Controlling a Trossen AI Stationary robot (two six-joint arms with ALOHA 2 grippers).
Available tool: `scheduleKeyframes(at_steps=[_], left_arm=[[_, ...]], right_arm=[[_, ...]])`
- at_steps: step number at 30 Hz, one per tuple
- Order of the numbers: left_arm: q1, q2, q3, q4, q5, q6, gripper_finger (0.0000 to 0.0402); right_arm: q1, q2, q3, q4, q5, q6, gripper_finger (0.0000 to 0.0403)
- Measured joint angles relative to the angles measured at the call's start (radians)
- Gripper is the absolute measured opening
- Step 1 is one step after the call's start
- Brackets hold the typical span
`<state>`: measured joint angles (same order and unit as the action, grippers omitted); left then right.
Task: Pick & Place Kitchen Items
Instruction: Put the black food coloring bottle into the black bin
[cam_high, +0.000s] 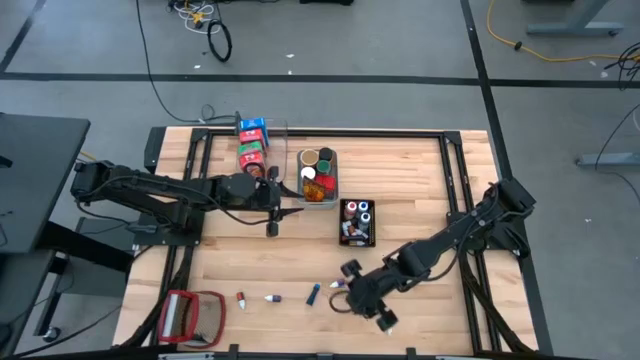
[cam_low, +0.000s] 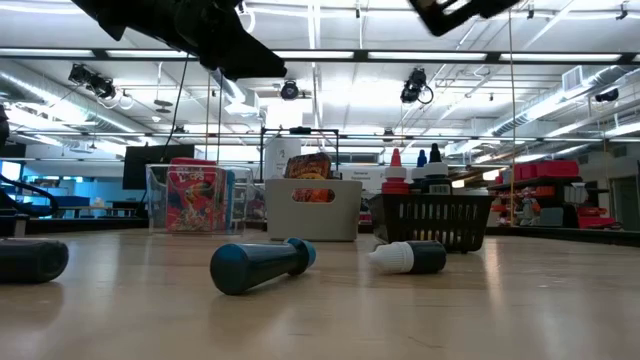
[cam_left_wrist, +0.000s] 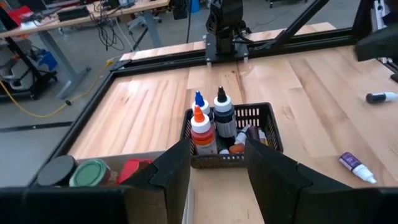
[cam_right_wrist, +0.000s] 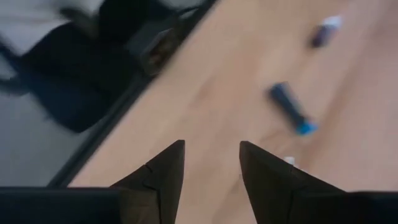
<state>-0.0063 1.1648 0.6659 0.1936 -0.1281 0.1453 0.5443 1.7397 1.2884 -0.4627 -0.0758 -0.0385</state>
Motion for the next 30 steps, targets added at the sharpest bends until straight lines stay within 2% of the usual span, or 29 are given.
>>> scheduleKeyframes(at_steps=[4, 10, 13, 18, 24, 30], left_arm=[[0.0, 0.0, 0.0, -0.019, 0.002, -0.035, 0.016], [0.0, 0.0, 0.0, -0.036, 0.002, -0.062, 0.016], [0.0, 0.0, 0.0, -0.049, 0.002, -0.061, 0.016], [0.0, 0.0, 0.0, -0.05, 0.002, -0.062, 0.016], [0.0, 0.0, 0.0, -0.054, 0.002, -0.06, 0.016], [0.001, 0.0, 0.0, -0.054, -0.001, -0.06, 0.016]], right_arm=[[0.04, 0.0, 0.0, -0.05, -0.021, -0.016, 0.018], [0.092, 0.0, -0.001, -0.266, 0.042, -0.027, 0.0217], [0.128, 0.0, -0.027, -0.277, 0.029, -0.033, 0.023], [0.201, 0.0, -0.136, -0.148, 0.023, -0.169, 0.024], [0.258, 0.0, -0.277, 0.082, 0.029, -0.172, 0.0238], [0.264, 0.0, -0.346, 0.237, 0.066, -0.264, 0.0237]])
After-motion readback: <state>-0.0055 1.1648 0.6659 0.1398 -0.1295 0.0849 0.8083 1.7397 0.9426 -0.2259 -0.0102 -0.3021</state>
